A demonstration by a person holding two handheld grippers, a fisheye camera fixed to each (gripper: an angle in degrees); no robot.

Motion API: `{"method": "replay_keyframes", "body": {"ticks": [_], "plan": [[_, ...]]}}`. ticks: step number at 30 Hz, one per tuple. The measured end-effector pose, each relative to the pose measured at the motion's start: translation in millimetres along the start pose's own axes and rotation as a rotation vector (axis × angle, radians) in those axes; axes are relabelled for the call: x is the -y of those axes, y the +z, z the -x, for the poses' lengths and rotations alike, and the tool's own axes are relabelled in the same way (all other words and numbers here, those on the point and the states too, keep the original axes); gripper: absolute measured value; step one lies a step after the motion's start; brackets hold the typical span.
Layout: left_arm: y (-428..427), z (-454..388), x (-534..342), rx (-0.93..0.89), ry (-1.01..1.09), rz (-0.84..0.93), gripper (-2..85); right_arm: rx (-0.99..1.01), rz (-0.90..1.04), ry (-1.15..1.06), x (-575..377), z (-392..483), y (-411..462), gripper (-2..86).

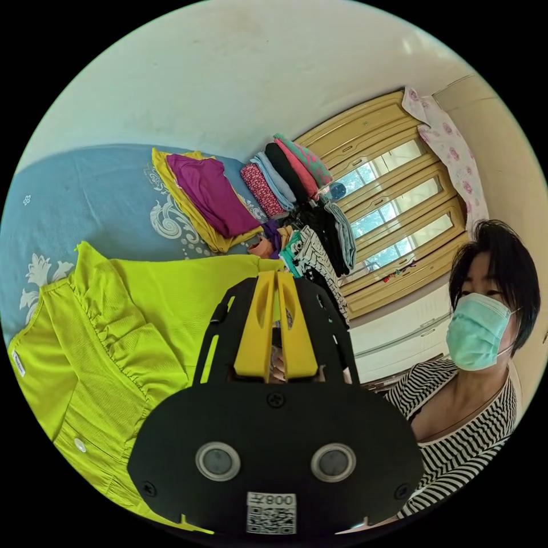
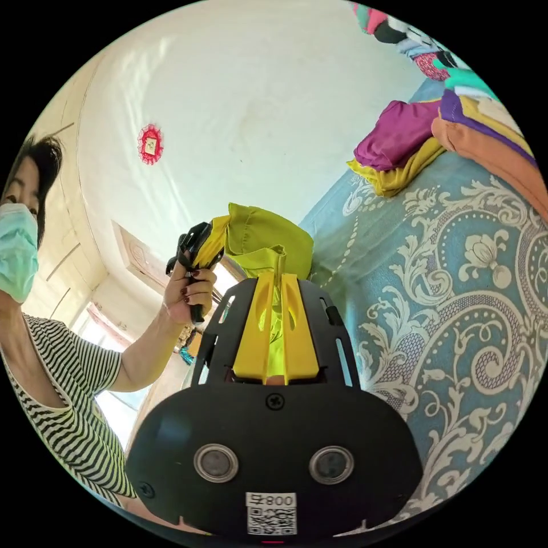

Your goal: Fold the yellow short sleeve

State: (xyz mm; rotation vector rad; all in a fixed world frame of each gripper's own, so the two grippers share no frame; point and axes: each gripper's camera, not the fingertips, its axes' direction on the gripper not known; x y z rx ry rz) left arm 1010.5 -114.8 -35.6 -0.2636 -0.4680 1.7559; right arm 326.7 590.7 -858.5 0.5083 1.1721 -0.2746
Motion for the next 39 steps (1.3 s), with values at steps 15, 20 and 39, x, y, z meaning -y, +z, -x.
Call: {"method": "replay_keyframes", "body": {"ticks": [15, 20, 39], "plan": [[-67.5, 127.9, -90.2, 0.142, -0.386, -0.137, 1.6, -0.254, 0.463, -0.509, 16.1, 125.3, 122.7, 2.2], [-83.0, 138.4, -106.1, 0.154, -0.404, -0.224, 4.4, -0.288, 0.724, -0.506, 14.5, 127.6, 169.3, 2.3], [12.2, 113.2, -27.8, 0.450, -0.136, 0.161, 4.1, -0.183, 0.806, -0.401, 44.0, 135.9, 207.8, 2.4]]}}
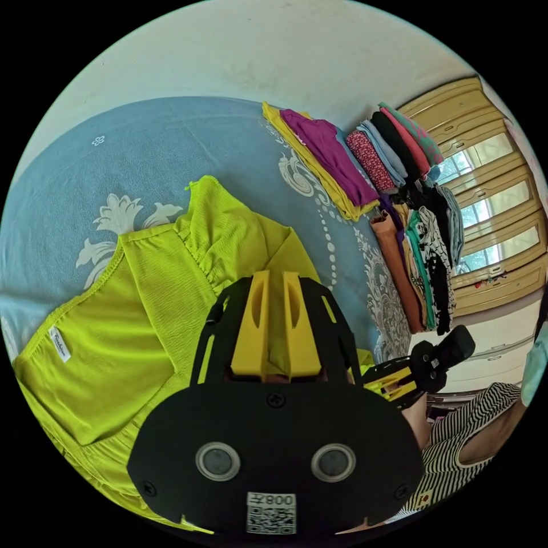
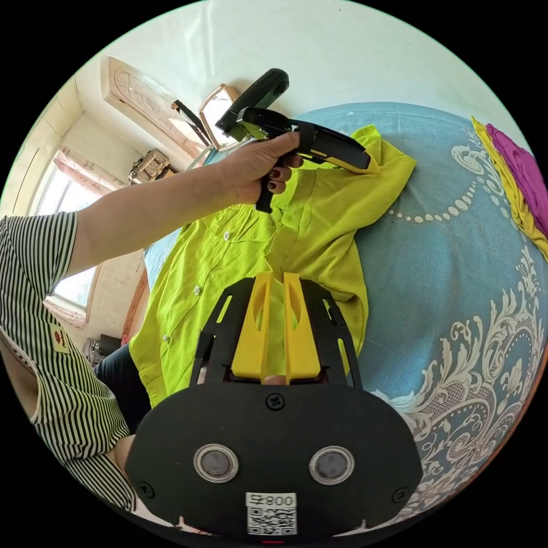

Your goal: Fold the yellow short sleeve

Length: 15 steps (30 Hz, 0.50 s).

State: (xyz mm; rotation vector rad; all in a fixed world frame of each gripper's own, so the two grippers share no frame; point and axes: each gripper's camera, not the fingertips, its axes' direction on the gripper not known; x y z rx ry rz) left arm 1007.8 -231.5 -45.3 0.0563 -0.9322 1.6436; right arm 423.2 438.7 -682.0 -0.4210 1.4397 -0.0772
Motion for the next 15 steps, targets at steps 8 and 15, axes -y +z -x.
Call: {"method": "replay_keyframes", "body": {"ticks": [8, 15], "plan": [[10.6, -14.7, 8.3, 0.009, 0.008, -0.018, 2.7, 0.074, 0.031, -0.019, 3.5, -1.0, -1.4, 1.2], [-9.8, -48.3, -13.0, -0.034, 0.104, -0.131, 2.5, -0.055, -0.175, 0.121, -8.0, -12.4, -27.2, 0.3]]}}
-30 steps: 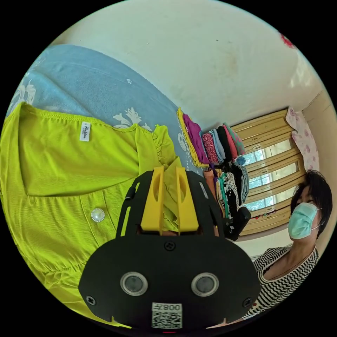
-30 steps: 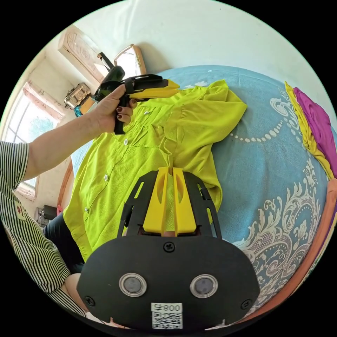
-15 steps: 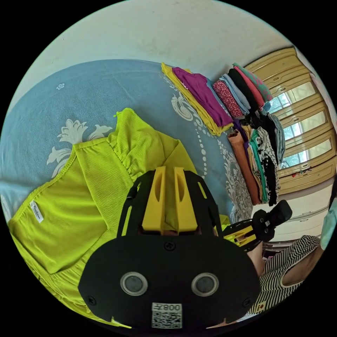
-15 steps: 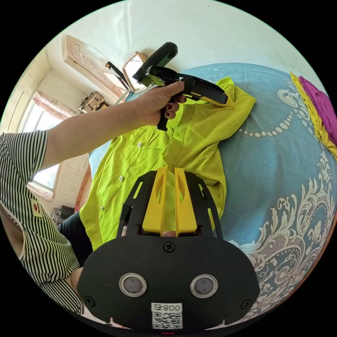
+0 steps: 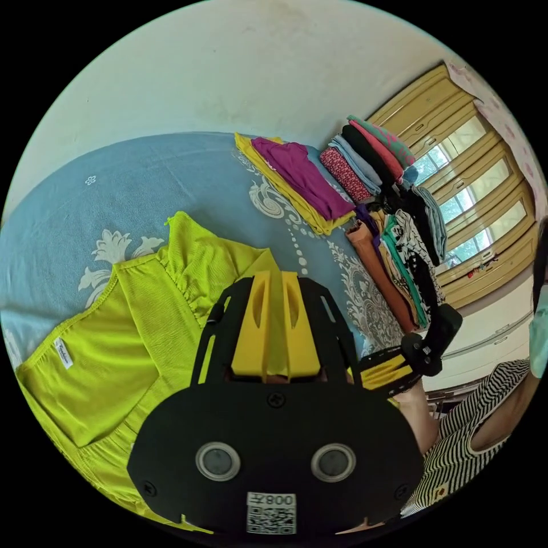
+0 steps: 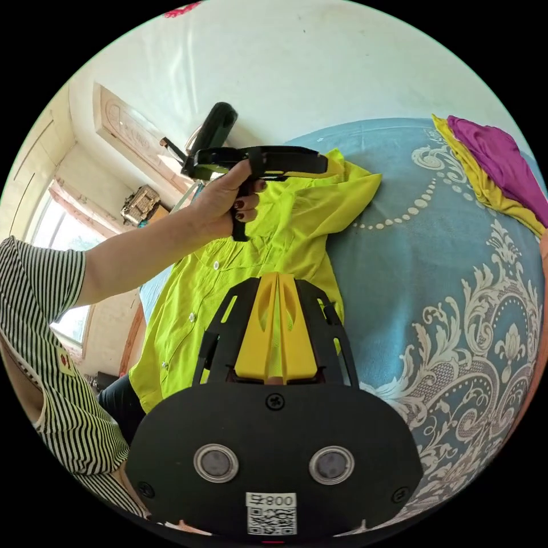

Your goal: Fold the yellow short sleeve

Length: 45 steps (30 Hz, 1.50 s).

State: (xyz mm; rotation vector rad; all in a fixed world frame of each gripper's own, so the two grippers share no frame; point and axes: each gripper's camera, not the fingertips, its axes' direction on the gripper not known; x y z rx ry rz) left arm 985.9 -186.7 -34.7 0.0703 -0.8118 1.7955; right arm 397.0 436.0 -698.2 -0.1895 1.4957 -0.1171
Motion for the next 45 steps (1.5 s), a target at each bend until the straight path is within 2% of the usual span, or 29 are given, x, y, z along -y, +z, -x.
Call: {"method": "replay_keyframes", "body": {"ticks": [3, 6, 10, 15, 22, 28, 45], "plan": [[0.1, -21.7, -16.5, -0.040, 0.056, 0.027, 2.0, -0.073, -0.003, 0.069, -2.5, -6.2, 0.7, 0.2], [15.0, -35.6, -26.3, 0.013, 0.089, 0.108, 1.6, -0.081, 0.000, 0.112, -5.1, -11.2, 1.2, 0.2], [38.3, -37.3, -21.4, 0.029, 0.052, 0.173, 0.8, -0.081, -0.018, 0.165, -10.1, -19.5, -1.5, 0.2], [45.4, -44.4, -15.2, 0.024, 0.054, 0.167, 0.4, -0.055, -0.049, 0.215, -17.7, -29.5, -7.0, 0.1], [13.9, -69.7, -40.3, -0.043, 0.073, 0.072, 0.2, -0.041, -0.062, 0.241, -25.7, -36.4, -10.6, 0.1], [41.8, -81.9, -54.8, 0.027, 0.089, 0.205, 0.2, -0.062, -0.052, 0.234, -30.2, -37.1, -11.6, 0.2], [49.4, -104.5, -46.0, 0.050, 0.113, 0.223, 0.2, -0.071, -0.030, 0.221, -45.6, -46.7, -20.8, 0.1]]}}
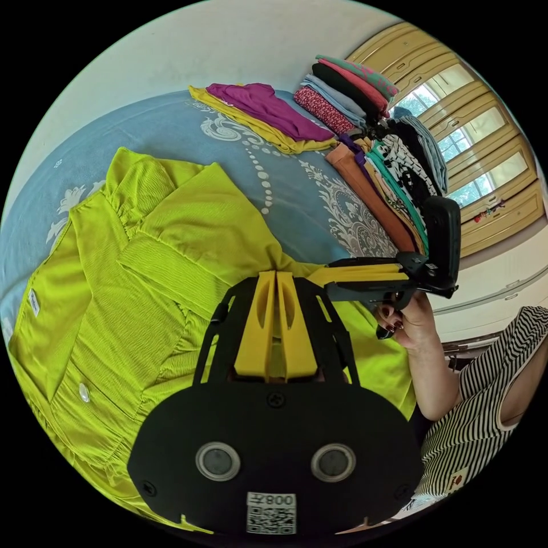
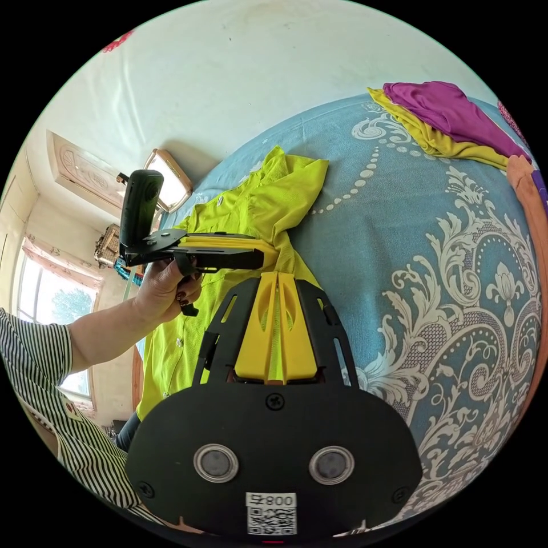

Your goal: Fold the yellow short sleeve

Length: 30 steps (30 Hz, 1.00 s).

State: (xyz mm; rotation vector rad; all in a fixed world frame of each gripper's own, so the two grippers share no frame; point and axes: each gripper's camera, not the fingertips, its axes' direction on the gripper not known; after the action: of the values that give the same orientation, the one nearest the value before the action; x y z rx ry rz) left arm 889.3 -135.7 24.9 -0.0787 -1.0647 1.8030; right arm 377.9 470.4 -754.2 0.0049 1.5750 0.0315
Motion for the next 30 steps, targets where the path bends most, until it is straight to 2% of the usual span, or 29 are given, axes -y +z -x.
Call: {"method": "replay_keyframes", "body": {"ticks": [10, 18, 26, 30], "plan": [[-33.0, 0.5, 7.9, 0.036, -0.022, -0.127, 0.3, 0.044, -0.031, -0.033, -9.9, -8.9, -17.3, 0.1], [-4.8, 12.8, 26.2, 0.079, -0.051, -0.024, 0.2, 0.011, 0.022, -0.024, -10.7, -17.2, -10.1, 0.1], [-17.6, 7.7, 22.5, 0.086, -0.041, -0.076, 0.2, 0.038, 0.050, 0.004, -14.6, -30.2, -6.3, 0.0], [-27.8, 9.9, 23.4, 0.105, -0.045, -0.110, 0.2, 0.029, -0.026, -0.001, -19.7, -30.6, -19.9, 0.0]]}}
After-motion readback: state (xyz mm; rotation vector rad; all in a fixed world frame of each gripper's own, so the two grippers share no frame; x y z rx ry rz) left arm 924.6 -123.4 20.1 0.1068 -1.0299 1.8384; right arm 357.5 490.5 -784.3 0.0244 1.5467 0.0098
